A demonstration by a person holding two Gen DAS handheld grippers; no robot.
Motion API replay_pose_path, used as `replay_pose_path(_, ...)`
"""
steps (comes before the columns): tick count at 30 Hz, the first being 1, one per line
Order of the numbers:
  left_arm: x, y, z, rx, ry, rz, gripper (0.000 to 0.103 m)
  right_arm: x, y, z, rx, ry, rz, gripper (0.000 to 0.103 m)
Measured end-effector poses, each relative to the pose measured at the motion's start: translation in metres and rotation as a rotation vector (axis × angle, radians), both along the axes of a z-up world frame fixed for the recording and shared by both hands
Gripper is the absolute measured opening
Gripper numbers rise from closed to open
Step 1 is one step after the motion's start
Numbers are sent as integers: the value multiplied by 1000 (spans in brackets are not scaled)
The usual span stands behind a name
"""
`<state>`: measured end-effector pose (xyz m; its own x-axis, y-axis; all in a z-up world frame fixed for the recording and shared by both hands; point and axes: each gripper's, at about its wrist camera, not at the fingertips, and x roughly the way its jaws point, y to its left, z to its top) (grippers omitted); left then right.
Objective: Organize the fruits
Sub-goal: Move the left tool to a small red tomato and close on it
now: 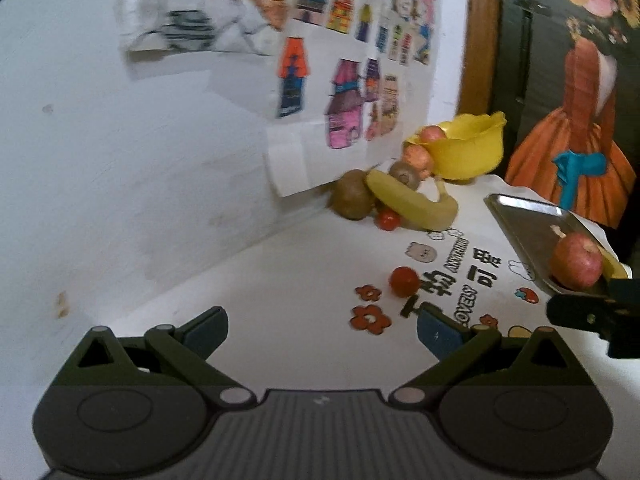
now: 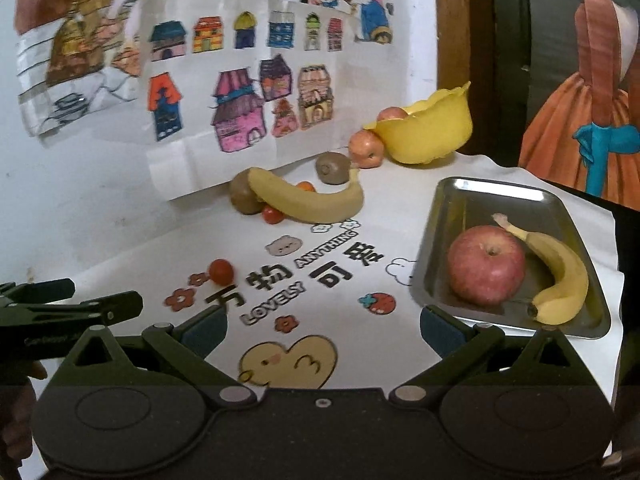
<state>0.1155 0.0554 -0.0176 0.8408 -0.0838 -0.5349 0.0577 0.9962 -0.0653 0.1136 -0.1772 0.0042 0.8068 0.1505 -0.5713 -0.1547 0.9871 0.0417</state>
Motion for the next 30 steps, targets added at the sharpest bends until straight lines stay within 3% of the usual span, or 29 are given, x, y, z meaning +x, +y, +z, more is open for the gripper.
replay_pose_path(10, 46, -31, -4, 63, 21, -136, 102, 34, -10, -16, 5, 35, -10, 102)
replay_pose_path(18, 65, -38, -12, 63, 64, -170, 84, 65, -9, -16, 47, 52, 78, 102)
replay_pose_path(25, 78, -41, -18, 64, 97, -177, 70, 123, -1, -5, 118, 37, 164, 102)
replay_pose_path(30, 84, -43, -19, 65, 95, -177, 56, 168, 12, -7, 79, 45, 214, 98)
